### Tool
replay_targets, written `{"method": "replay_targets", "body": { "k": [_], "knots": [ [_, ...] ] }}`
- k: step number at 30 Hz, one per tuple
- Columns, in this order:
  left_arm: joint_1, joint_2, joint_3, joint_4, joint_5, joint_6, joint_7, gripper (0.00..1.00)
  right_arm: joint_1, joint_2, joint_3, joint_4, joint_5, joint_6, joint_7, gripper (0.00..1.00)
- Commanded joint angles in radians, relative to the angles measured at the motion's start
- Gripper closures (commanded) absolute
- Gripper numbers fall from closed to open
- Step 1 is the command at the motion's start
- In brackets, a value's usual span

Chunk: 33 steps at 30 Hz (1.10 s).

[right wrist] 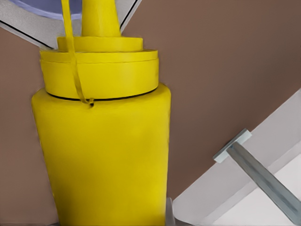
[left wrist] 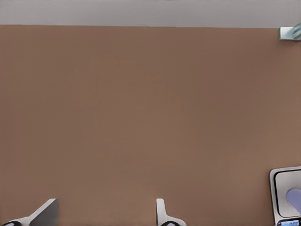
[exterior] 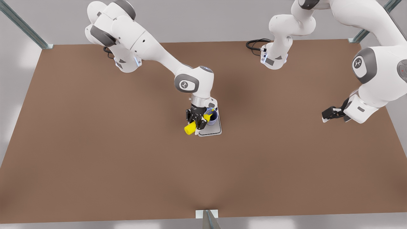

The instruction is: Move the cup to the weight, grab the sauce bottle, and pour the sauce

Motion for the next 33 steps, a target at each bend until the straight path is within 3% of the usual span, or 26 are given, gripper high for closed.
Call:
{"method": "replay_targets", "body": {
  "k": [1,19,25,27,33],
  "knots": [
    [0.000,0.000,0.000,0.001,0.000,0.001,0.000,0.00,0.002,0.000,0.000,0.000,-0.004,-0.004,0.001,0.45],
    [0.000,0.034,0.000,0.004,-0.010,0.002,-0.003,0.00,0.035,0.028,-0.003,0.000,-0.090,-0.059,0.027,0.44],
    [0.000,0.035,0.000,0.004,-0.010,0.002,-0.005,0.00,-0.034,0.002,-0.003,0.032,0.297,-0.045,0.019,0.44],
    [0.000,0.034,0.000,0.005,-0.010,0.002,-0.003,0.00,-0.103,-0.012,0.006,0.021,0.308,-0.027,0.002,0.44],
    [0.000,0.037,0.000,0.018,-0.008,0.004,-0.005,0.00,-0.367,-0.026,0.009,0.003,0.752,0.110,-0.413,0.43]
  ]
}}
